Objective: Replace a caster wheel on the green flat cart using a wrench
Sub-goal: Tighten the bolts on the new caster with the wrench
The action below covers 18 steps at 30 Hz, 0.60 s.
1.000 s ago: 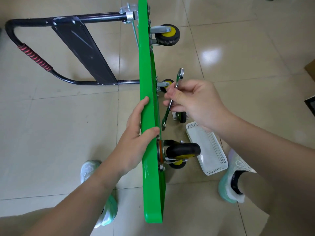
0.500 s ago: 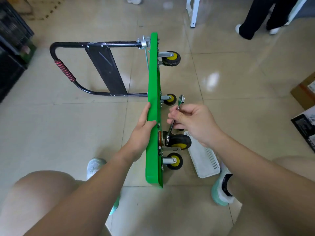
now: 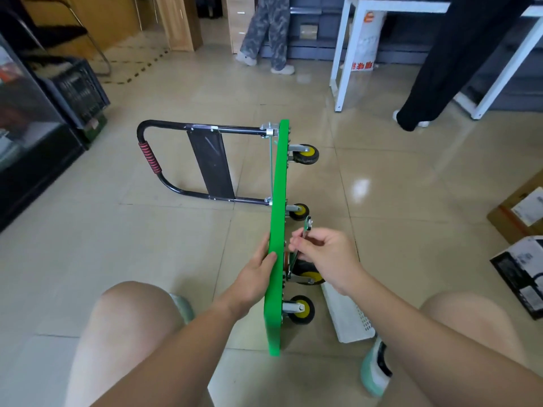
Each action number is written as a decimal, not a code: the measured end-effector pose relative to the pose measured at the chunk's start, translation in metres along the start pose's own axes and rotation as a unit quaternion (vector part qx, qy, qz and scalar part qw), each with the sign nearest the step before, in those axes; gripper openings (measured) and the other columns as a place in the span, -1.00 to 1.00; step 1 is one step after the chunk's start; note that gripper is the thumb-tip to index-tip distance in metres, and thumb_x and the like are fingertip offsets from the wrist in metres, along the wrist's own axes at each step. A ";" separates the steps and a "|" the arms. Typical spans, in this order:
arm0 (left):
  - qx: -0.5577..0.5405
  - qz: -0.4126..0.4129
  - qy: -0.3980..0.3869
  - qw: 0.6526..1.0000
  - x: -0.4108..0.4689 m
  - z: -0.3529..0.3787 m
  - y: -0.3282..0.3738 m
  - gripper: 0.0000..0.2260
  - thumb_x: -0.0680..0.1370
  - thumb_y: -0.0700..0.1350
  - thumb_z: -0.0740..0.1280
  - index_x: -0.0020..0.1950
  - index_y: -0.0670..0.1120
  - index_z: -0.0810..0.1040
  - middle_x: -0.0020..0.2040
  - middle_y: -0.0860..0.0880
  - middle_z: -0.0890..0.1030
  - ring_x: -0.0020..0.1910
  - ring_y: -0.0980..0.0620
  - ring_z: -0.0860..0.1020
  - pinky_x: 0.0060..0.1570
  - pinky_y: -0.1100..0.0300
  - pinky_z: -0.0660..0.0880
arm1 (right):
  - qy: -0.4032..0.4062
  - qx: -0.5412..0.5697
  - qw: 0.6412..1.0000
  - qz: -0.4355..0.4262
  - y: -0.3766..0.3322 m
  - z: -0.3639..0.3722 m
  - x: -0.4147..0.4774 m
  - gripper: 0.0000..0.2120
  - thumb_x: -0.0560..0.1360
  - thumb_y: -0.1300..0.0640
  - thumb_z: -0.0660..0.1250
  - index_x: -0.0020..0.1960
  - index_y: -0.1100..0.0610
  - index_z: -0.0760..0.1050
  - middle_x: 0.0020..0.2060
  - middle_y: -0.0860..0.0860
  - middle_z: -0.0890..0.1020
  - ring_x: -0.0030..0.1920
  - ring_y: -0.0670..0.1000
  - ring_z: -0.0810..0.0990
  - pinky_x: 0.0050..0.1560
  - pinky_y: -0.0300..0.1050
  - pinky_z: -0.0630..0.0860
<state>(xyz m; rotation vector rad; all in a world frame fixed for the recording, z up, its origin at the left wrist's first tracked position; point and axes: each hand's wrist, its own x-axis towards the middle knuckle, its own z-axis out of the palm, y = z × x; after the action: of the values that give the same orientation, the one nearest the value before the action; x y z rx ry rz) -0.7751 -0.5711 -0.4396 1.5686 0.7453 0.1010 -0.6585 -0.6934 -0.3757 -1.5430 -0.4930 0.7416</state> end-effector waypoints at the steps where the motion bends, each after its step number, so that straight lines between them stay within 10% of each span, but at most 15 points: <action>1: 0.000 0.003 0.000 1.000 -0.004 0.000 0.000 -0.56 0.77 0.04 0.09 0.60 0.39 0.12 0.41 0.14 0.50 0.18 0.25 0.54 -0.10 0.50 0.47 | 0.002 -0.014 1.000 -0.002 0.001 0.002 -0.002 -0.86 0.53 0.28 0.43 -0.06 0.06 0.68 -0.12 0.00 0.75 0.00 -0.01 0.73 0.02 -0.15 0.65; 13: 0.044 0.010 0.001 0.999 -0.037 0.002 -0.005 -0.56 0.78 0.03 0.06 0.63 0.33 0.07 0.41 0.27 0.36 0.31 0.20 0.42 -0.14 0.68 0.31 | 0.084 -0.059 0.994 -0.032 0.013 0.018 -0.025 -0.85 0.50 0.24 0.48 -0.06 0.00 0.71 -0.12 -0.15 0.75 -0.04 -0.17 0.70 0.09 -0.21 0.59; 18: 0.042 0.017 0.028 0.999 -0.039 0.002 -0.006 -0.64 0.76 -0.05 0.16 0.55 0.20 0.34 0.18 0.40 0.49 0.04 0.49 0.50 -0.10 0.63 0.34 | 0.093 -0.043 0.994 -0.040 0.019 0.021 -0.023 -0.86 0.48 0.27 0.48 -0.06 0.06 0.72 -0.12 -0.09 0.75 -0.02 -0.11 0.71 0.13 -0.12 0.61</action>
<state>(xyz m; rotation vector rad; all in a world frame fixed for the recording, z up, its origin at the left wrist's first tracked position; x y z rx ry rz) -0.8069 -0.5932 -0.4319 1.6643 0.7747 0.1400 -0.6918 -0.6971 -0.3908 -1.6453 -0.4504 0.5140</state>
